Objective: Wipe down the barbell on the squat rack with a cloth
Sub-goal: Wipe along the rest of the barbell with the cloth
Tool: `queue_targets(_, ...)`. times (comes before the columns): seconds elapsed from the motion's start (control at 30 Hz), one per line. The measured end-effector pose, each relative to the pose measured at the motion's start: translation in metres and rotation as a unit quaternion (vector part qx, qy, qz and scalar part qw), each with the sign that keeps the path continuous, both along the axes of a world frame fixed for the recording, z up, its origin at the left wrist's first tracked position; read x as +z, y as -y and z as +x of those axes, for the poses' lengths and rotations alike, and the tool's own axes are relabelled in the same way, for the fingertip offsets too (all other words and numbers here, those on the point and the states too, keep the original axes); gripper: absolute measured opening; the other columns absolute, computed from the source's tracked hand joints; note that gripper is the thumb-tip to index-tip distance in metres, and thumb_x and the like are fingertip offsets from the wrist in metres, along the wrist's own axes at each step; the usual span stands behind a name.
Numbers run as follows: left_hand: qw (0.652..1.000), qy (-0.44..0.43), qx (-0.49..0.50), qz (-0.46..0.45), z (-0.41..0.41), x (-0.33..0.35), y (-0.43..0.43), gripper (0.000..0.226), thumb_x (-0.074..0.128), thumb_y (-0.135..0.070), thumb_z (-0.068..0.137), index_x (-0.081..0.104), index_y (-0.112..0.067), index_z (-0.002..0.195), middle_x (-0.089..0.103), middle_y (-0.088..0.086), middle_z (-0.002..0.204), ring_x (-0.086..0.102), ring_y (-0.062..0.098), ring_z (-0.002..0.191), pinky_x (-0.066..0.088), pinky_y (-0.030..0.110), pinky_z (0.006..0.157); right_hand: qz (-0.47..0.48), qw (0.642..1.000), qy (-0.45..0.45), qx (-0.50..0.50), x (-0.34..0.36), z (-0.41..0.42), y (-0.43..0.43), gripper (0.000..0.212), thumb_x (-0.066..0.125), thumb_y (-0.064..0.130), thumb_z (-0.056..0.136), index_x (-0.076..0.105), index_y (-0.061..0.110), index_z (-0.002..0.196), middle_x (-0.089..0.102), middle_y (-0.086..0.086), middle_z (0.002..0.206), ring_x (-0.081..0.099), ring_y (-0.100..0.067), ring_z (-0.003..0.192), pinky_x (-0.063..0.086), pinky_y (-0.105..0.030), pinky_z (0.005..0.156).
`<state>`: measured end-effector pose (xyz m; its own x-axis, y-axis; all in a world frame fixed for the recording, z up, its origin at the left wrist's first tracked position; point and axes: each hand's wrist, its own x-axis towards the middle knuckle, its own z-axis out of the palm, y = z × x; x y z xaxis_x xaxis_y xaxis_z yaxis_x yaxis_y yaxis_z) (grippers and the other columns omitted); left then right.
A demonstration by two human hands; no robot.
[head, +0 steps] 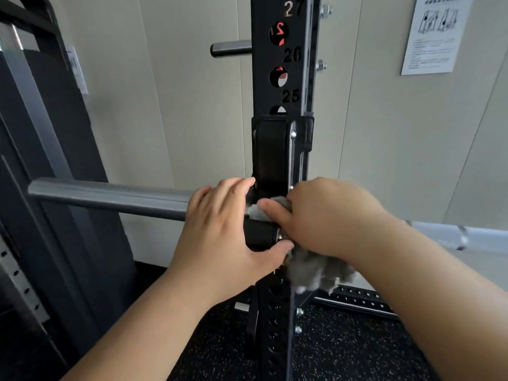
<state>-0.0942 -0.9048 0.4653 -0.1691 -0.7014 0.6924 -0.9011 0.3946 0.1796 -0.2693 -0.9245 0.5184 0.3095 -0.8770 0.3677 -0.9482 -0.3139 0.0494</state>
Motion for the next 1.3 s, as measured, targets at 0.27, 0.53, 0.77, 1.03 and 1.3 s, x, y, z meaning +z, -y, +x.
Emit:
queue_targets(0.27,1.000,0.006,-0.003,-0.003,0.001,-0.003,0.000,0.096,0.049,-0.079,0.075,0.044,-0.016,0.148,0.047,-0.005,0.142,0.036,0.015,0.130,0.031,0.042,0.116,0.116,0.992,0.055,-0.020,0.013,-0.007,0.006,0.082,0.031,0.094,0.077,0.058,0.017,0.064,0.060,-0.002,0.070,0.061,-0.020,0.068,0.048,-0.035,0.065)
queue_targets(0.53,1.000,0.022,0.001,0.009,0.003,-0.003,-0.004,0.093,0.048,-0.079,0.077,0.041,-0.020,0.149,0.044,-0.008,0.145,0.035,0.012,0.133,0.029,0.041,0.120,0.139,0.989,0.042,0.008,0.017,-0.013,0.007,0.081,0.037,0.089,0.084,0.066,0.016,0.066,0.066,-0.002,0.067,0.063,-0.015,0.064,0.047,-0.031,0.061)
queue_targets(0.77,1.000,0.012,-0.004,0.000,-0.006,0.004,-0.009,0.062,0.047,-0.072,0.082,0.067,-0.032,0.124,0.052,-0.004,0.135,0.041,0.018,0.129,0.035,0.045,0.115,0.023,0.996,-0.064,-0.050,0.003,-0.046,-0.022,0.080,0.021,0.096,0.076,0.060,0.026,0.075,0.061,0.004,0.068,0.059,-0.013,0.060,0.052,-0.031,0.056)
queue_targets(1.03,0.995,0.072,-0.013,-0.070,-0.049,0.010,-0.008,0.036,0.046,-0.045,0.097,0.071,-0.022,0.111,0.073,-0.008,0.094,0.067,0.022,0.089,0.042,0.040,0.102,0.003,0.997,-0.079,-0.020,-0.002,-0.066,-0.028,0.063,0.021,0.085,0.088,0.046,0.027,0.082,0.050,0.005,0.075,0.046,-0.013,0.063,0.046,-0.033,0.060)
queue_targets(1.3,0.989,0.135,-0.008,-0.061,-0.045,0.012,-0.004,0.036,0.050,-0.056,0.093,0.070,-0.033,0.110,0.071,-0.015,0.097,0.062,0.019,0.090,0.042,0.036,0.095,-0.045,0.991,-0.109,-0.070,-0.011,-0.084,-0.031,0.077,0.013,0.091,0.082,0.050,0.023,0.084,0.054,0.004,0.076,0.057,-0.020,0.070,0.048,-0.032,0.060)
